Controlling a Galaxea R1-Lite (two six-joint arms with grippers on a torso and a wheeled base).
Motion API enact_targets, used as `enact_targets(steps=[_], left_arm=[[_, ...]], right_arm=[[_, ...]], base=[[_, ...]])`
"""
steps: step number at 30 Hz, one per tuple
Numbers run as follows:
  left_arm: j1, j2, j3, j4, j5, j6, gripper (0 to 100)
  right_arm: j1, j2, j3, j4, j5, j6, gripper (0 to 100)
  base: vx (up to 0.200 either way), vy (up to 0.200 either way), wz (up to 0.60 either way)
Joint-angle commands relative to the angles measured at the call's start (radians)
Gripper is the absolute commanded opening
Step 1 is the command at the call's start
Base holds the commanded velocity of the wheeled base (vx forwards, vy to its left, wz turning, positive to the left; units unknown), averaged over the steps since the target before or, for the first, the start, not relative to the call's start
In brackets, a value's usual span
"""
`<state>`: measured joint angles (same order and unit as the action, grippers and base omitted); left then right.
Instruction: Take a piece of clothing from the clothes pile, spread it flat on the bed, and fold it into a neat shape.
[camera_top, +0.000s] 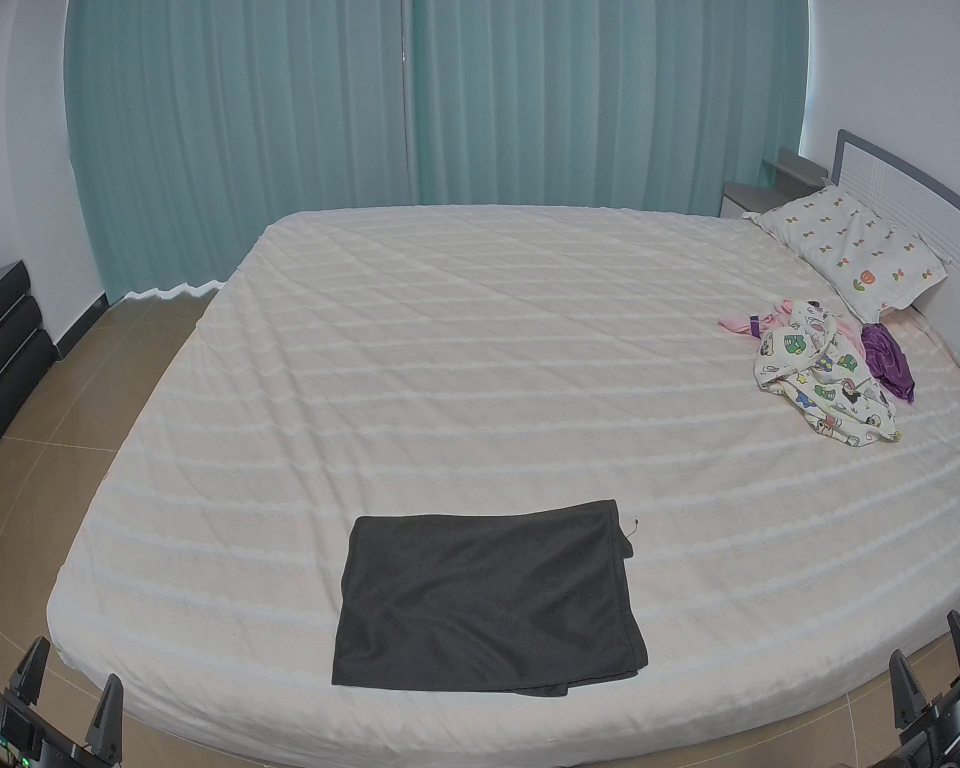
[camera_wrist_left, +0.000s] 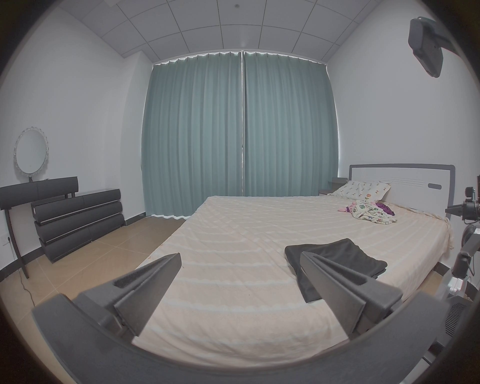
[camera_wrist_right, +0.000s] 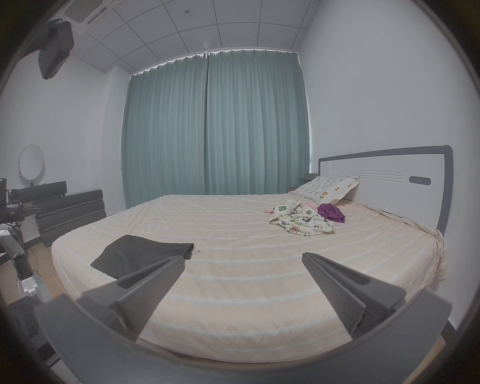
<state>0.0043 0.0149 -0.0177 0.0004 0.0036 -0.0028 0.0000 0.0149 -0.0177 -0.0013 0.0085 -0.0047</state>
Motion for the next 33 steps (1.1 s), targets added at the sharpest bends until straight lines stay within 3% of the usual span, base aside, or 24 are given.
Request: enact_targets(steps=[1,33], left_arm=[[0.0,-0.015,0.018,0.0,0.001,0.0,100],[0.0,-0.015,0.018,0.0,0.001,0.0,100]], right_arm=[[0.0,-0.013,0.018,0.0,0.001,0.003,100],[0.003,-0.013,0.018,-0.002,-0.005,0.002,100]], base=[[0.0,0.0,0.0],[0.0,0.0,0.0]])
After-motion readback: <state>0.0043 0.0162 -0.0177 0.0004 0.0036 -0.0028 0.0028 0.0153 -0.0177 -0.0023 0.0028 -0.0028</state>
